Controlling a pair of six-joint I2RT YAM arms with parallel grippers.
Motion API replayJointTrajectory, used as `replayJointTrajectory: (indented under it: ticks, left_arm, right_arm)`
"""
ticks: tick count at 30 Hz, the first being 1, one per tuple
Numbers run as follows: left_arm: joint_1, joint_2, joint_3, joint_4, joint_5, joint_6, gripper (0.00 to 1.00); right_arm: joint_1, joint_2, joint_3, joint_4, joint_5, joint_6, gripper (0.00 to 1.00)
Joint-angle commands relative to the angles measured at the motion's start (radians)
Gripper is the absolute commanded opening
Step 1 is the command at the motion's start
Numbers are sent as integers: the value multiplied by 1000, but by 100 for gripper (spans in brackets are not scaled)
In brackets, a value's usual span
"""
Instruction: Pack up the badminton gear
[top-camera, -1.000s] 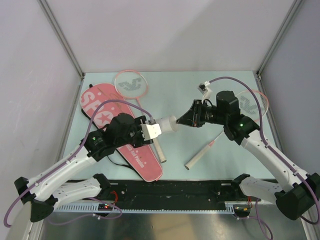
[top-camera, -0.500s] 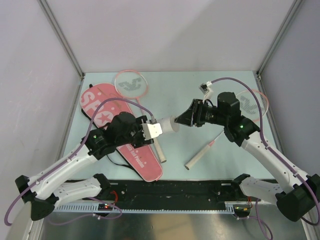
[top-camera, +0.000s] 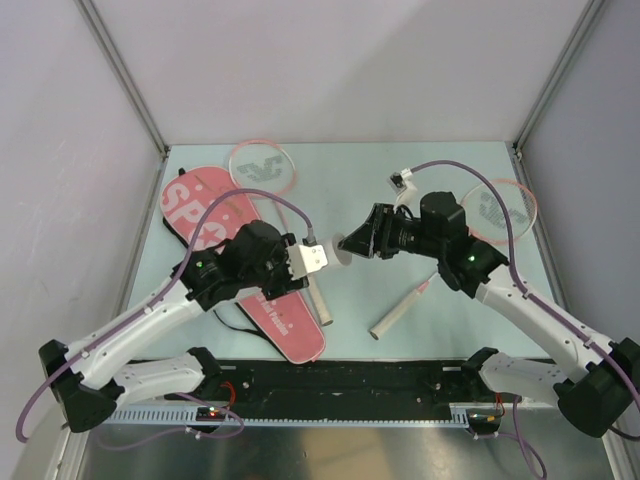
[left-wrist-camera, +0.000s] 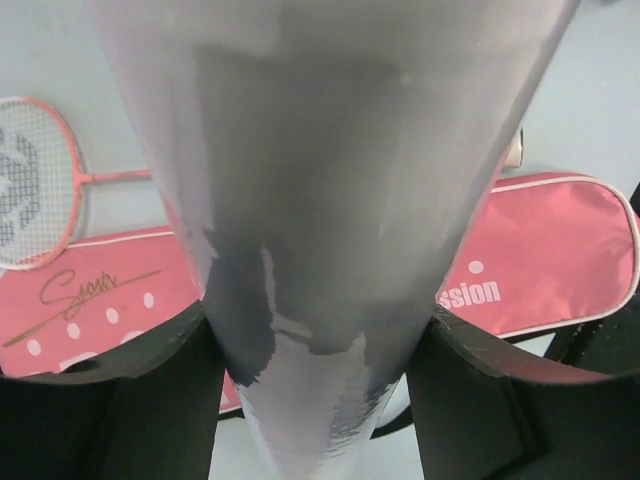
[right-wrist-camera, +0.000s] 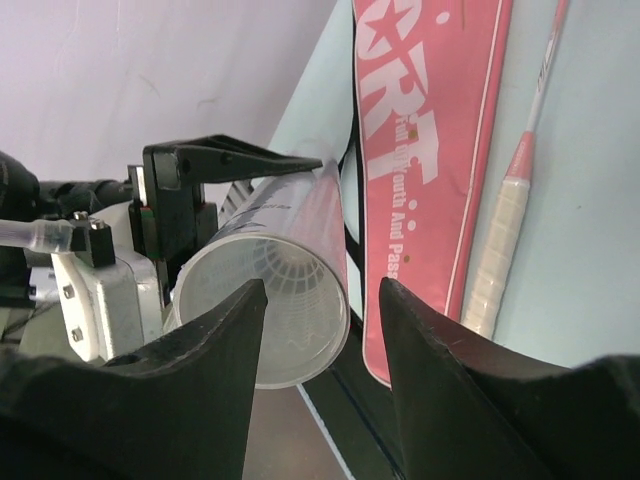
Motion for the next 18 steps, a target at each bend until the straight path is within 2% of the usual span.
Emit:
replayJointTrajectory:
  ticks: [1, 9, 14, 16, 18]
  left_arm:
    - [-14, 12, 139, 206, 114, -60, 46]
    - [-15, 35, 189, 230, 137, -145, 46]
    - [-14, 29, 180, 233, 117, -197, 46]
    - [-15, 21, 177, 234, 61, -237, 46]
    - [-15, 11, 178, 234, 13, -284, 46]
  right_arm:
    - [80, 36, -53, 63, 143, 105, 55]
    - [211, 59, -142, 230, 340, 276, 55]
    - [214, 40, -147, 234, 360, 290, 56]
    - [183, -6, -147, 234, 370, 289, 60]
    - [139, -71, -147, 232, 404, 290, 69]
